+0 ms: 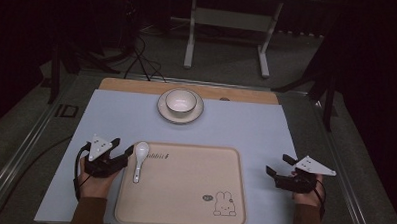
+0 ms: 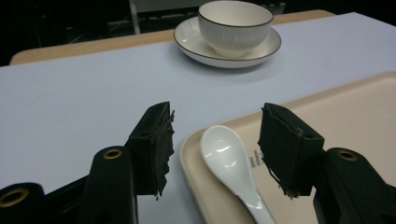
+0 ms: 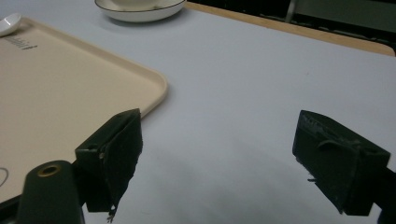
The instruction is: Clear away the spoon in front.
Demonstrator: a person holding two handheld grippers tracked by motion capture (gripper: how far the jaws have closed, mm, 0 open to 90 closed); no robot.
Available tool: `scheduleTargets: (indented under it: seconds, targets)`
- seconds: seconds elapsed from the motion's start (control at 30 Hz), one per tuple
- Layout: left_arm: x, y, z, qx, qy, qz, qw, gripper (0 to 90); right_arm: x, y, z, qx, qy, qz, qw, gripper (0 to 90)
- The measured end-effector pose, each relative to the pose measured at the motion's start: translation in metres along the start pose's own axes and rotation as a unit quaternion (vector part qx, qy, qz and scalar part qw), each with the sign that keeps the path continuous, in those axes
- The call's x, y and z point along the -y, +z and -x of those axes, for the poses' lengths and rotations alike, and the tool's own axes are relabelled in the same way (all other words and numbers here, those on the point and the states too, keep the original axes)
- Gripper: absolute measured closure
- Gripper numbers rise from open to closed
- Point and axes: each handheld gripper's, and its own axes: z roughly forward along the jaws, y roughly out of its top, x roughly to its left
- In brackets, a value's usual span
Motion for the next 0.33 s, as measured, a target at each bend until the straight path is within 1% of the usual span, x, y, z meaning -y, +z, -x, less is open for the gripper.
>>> scheduleTargets:
  seconds: [0.1, 0.13, 0.17, 0.23, 0.27, 0.3, 0.33]
  targets:
    - [0.000, -0.002, -0.006, -0.008, -0.002, 0.004, 1.0000, 43.6, 0.000, -0.002, 0.001, 0.005, 0.001, 0.006, 1.0000, 15.7]
    - [0.000, -0.002, -0.006, -0.008, -0.002, 0.004, 1.0000, 43.5, 0.000, -0.002, 0.001, 0.005, 0.001, 0.006, 1.0000, 15.7]
    - [0.000, -0.003, -0.011, -0.016, -0.007, 0.005, 0.9998, 43.5, 0.000, -0.003, 0.001, 0.006, 0.001, 0.008, 0.9999, 15.7]
    - [0.000, -0.004, -0.017, -0.024, -0.011, 0.004, 0.9996, 42.9, 0.000, -0.005, 0.003, 0.010, 0.002, 0.013, 0.9999, 15.7]
    - [0.000, -0.004, -0.021, -0.032, -0.012, 0.001, 0.9994, 42.5, 0.000, -0.006, 0.003, 0.011, 0.003, 0.013, 0.9998, 15.7]
    - [0.001, -0.003, -0.024, -0.046, -0.011, -0.007, 0.9989, 42.0, 0.000, -0.006, 0.004, 0.012, 0.004, 0.014, 0.9998, 15.7]
    - [0.001, -0.003, -0.024, -0.046, -0.011, -0.007, 0.9989, 41.9, 0.000, -0.006, 0.005, 0.013, 0.005, 0.013, 0.9998, 15.7]
